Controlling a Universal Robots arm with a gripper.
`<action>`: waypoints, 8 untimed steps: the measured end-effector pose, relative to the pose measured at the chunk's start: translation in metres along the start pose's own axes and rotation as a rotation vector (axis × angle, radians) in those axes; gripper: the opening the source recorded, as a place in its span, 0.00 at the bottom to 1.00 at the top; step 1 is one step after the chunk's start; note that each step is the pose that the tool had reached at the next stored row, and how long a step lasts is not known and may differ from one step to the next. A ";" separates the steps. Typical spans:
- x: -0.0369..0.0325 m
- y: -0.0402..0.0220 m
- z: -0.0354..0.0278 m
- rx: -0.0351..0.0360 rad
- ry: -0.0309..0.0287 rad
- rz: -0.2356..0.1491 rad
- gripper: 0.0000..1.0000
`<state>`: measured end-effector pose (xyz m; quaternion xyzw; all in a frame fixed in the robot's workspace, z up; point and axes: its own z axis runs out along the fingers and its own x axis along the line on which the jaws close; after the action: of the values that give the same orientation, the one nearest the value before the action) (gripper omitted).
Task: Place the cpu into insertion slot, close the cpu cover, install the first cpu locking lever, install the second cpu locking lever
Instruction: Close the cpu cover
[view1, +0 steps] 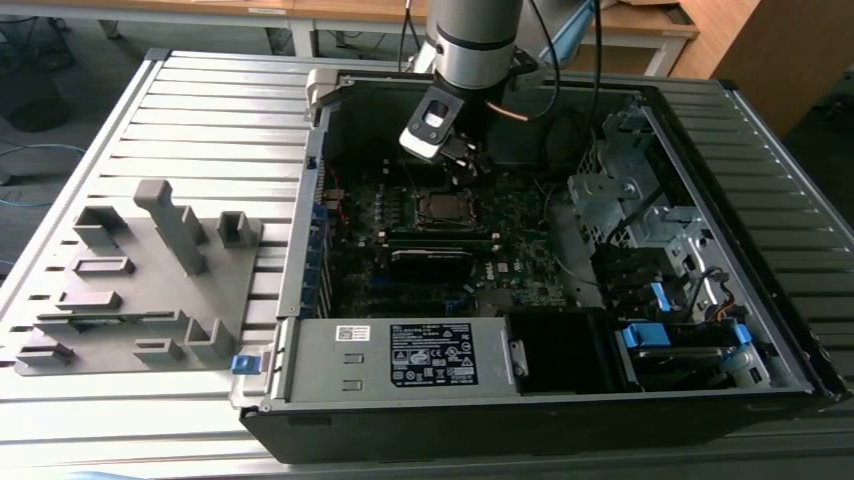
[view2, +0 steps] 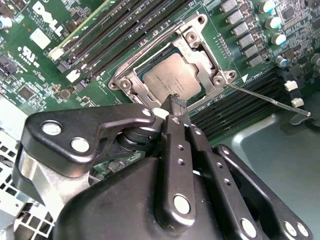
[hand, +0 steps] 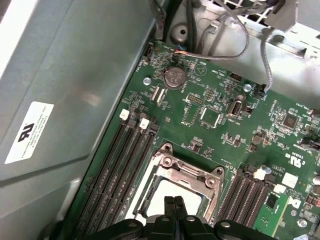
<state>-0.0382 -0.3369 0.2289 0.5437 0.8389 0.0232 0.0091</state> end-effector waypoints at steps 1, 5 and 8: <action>0.0000 0.0000 0.0000 0.0001 0.0005 -0.010 0.11; 0.0000 0.0000 0.0000 0.0006 0.0025 -0.052 0.11; 0.0000 0.0000 0.0000 0.0007 0.0037 -0.076 0.11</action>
<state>-0.0382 -0.3369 0.2289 0.5113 0.8590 0.0235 0.0082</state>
